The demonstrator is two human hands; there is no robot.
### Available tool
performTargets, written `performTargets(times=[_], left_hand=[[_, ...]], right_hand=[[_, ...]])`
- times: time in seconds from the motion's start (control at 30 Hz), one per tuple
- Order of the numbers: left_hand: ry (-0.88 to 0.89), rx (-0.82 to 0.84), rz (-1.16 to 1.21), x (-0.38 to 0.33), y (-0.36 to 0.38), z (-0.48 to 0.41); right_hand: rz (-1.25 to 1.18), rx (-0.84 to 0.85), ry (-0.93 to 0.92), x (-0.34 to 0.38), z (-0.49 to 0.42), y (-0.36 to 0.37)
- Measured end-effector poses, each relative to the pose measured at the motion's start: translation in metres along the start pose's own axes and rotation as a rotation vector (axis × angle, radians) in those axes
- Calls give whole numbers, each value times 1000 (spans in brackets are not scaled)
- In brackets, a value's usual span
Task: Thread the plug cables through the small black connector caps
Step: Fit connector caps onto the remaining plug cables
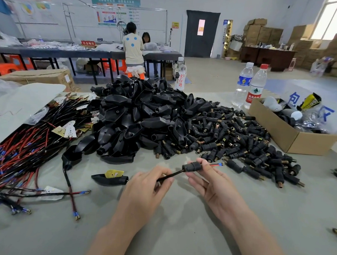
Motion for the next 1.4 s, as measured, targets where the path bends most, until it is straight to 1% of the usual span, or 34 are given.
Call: performTargets(times=[0.1,0.2,0.4,0.6,0.77,1.0,1.17,1.23,1.33,1.4], left_hand=[[21,-32,-61,-5,-4,1],[24,-29,-86,-5,-5,3],[34,-41,-106,-3,-6,3],[70,-32,-127,-8,-8,2],[64,-29,-125,-8,-8,1],[71,-42,-139,-11,-10,2],[52,-51,-140,-11,-8,0],[52,-51,-129,-10,-5,-1],[62,-41,-82,-5,-6,-1],[72,-41,-95,-2,-7,-2]], right_hand=[[-10,-9,26,-1,1,1],[6,-8,33,-3,1,0],[91,48,-48,1,2,6],[181,15,-98,5,1,3],[161,18,-85,3,0,3],[37,106,-42,-1,1,9],[36,175,-13,-9,3,18],[36,170,-26,-8,2,18],[-4,118,-71,1,-1,11],[-41,94,-84,6,-2,6]])
Point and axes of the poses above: each hand's wrist, its own z-axis away from the middle knuckle, its own y-axis out of the palm, x = y × z, the point moved 8 cm from there along -z, towards the middle knuckle, and after that the axes turned 1 degree about -y, right-handed, at the moved point
